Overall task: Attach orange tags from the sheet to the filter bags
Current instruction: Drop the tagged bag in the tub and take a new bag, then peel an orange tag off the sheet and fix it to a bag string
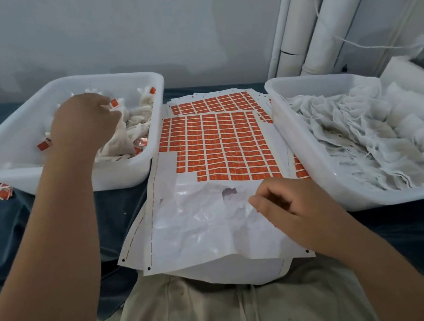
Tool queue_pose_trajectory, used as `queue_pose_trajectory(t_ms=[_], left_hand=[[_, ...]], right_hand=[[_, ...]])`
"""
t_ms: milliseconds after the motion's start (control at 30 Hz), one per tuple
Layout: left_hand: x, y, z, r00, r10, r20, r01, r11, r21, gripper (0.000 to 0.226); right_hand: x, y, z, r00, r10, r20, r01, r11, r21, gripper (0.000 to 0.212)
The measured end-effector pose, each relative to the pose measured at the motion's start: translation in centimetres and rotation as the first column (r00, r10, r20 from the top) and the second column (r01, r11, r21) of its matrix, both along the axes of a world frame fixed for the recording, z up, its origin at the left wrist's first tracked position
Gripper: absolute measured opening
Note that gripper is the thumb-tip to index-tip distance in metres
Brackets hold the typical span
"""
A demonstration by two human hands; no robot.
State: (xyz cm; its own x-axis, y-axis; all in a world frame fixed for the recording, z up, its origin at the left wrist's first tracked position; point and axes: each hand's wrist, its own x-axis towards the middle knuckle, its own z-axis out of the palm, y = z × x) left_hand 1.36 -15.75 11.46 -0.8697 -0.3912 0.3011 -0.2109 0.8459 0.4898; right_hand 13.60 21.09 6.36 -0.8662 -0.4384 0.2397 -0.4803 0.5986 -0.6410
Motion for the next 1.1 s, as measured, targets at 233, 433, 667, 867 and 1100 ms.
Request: queue_pose_trajectory(t_ms=[233, 433, 667, 867, 1100], left_hand=[[8.0, 9.9, 0.0, 0.882, -0.124, -0.456, 0.231, 0.955, 0.187, 0.017], [14.2, 15.2, -0.2, 0.77, -0.42, -0.48, 0.607, 0.715, 0.347, 0.012], [14.7, 16.4, -0.5, 0.701, -0.575, -0.422, 0.713, 0.575, 0.402, 0.01], [13.9, 16.9, -1.8, 0.76, -0.554, -0.34, 0.647, 0.589, 0.484, 0.018], [14.2, 17.4, -2.0, 0.751, -0.567, -0.34, 0.654, 0.562, 0.506, 0.018]], right_hand=[[-0.9, 4.6, 3.6, 0.911, -0.33, -0.246, 0.304, 0.943, -0.139, 0.013], [-3.4, 12.0, 3.4, 0.768, -0.62, -0.163, 0.613, 0.635, 0.47, 0.05], [-4.0, 14.6, 3.2, 0.647, -0.76, 0.058, 0.615, 0.566, 0.549, 0.074], [-3.7, 17.2, 3.1, 0.644, -0.765, 0.02, 0.631, 0.546, 0.551, 0.052], [-3.9, 17.3, 3.5, 0.561, -0.818, 0.126, 0.682, 0.542, 0.491, 0.054]])
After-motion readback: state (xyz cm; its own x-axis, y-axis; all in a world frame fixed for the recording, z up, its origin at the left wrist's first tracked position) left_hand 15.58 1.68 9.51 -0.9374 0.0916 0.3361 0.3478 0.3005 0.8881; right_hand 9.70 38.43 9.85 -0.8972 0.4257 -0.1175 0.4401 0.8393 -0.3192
